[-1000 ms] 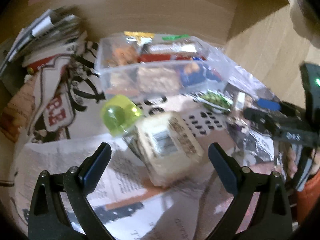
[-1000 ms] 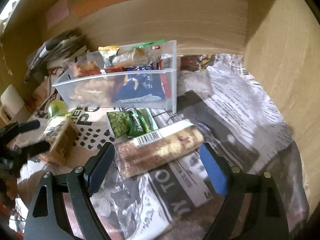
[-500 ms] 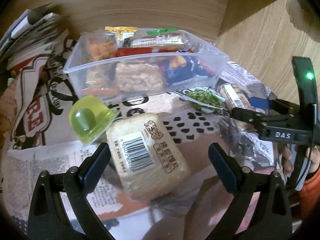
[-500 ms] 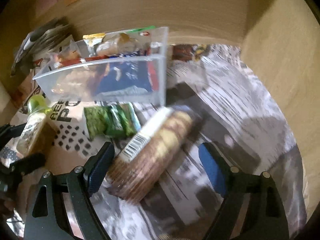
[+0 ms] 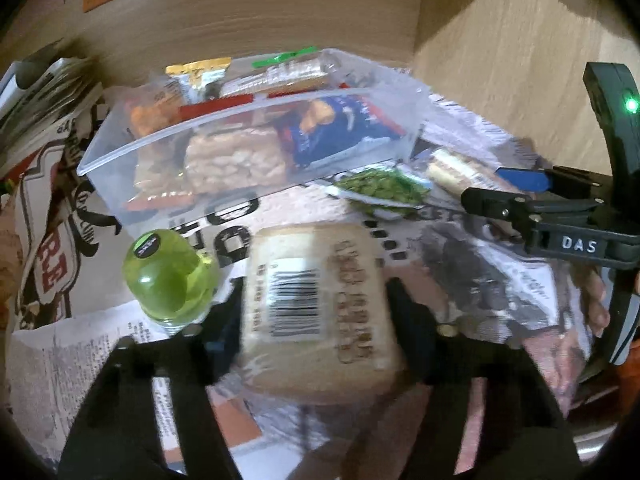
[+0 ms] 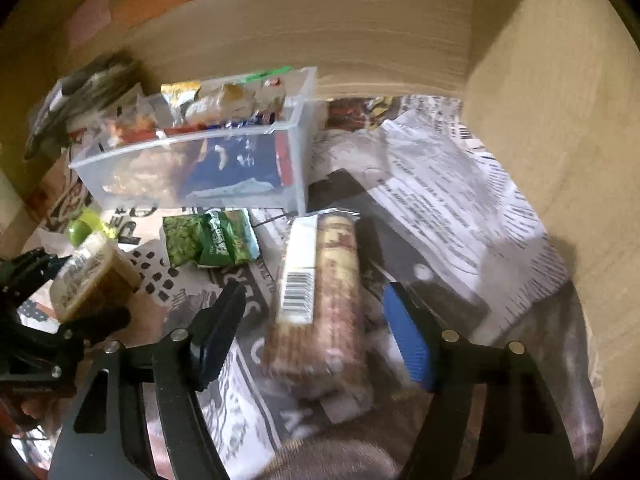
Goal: Organize snacks
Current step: 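Grasp the cream biscuit block with left tool while right tool grasps the brown snack bar, then carry the biscuit block and snack bar into the clear box, release both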
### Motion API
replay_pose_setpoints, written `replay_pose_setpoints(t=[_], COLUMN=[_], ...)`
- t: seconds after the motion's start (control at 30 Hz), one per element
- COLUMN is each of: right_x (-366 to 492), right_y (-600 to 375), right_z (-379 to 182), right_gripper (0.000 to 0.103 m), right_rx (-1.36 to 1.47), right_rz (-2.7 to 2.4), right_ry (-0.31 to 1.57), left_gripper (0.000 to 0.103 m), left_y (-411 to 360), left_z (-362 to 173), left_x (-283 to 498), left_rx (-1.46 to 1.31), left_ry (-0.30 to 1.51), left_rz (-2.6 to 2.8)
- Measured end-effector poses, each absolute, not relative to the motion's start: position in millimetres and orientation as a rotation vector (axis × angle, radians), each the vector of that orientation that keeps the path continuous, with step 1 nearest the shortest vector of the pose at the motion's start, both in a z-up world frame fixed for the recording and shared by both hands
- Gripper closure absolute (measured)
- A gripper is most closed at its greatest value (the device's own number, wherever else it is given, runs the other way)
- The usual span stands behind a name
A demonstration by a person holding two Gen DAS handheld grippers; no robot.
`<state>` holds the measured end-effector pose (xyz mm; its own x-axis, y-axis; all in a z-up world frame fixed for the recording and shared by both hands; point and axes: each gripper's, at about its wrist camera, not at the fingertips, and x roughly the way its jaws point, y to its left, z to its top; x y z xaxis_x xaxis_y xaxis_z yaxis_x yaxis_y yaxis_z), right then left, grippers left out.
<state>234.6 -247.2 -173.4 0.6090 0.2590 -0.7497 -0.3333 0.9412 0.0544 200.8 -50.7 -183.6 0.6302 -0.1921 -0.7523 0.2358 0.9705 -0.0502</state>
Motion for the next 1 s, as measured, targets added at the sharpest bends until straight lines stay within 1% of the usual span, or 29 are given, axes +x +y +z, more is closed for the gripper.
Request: replay_pose_setpoints(t=[0.03, 0.07, 0.1, 0.13, 0.3, 0.53, 1.0], right_x=[237.6, 240.0, 241.7, 241.5, 237.2, 226.6, 201.3], right_y=[-245.2, -245.1, -245.3, -246.0, -251.2, -256.5, -237.9], right_z=[-177.6, -181.1, -184.5, -186.2, -183.4, -165.5, -94.1], right_gripper=[0.050, 0.053, 0.058, 0.060, 0.061, 0.061, 0.061], right_rx=[-0.093, -0.087, -0.079, -0.076, -0.052, -0.022, 0.005], right_rz=[0.338, 0.336, 0.332, 0.324, 0.327, 0.325, 0.418], right_ry=[0.857, 0.866, 0.869, 0.861, 0.836, 0.784, 0.579], left_gripper=[0.046, 0.047, 0.047, 0.047, 0.048, 0.048, 0.048], left_y=[-48.6, -46.6, -46.2, -46.4, -45.6, -38.0, -30.9], left_z=[-184.8, -184.4, -184.1, -184.0, -177.3, -148.6, -88.9], left_x=[201.1, 200.1, 199.1, 198.0, 195.4, 193.1, 196.7], left_rx=[0.047, 0.040, 0.042, 0.047, 0.045, -0.001, -0.026], left_ry=[0.857, 0.852, 0.848, 0.842, 0.820, 0.753, 0.602], left_rz=[-0.246, -0.248, -0.247, -0.246, -0.249, -0.252, -0.226])
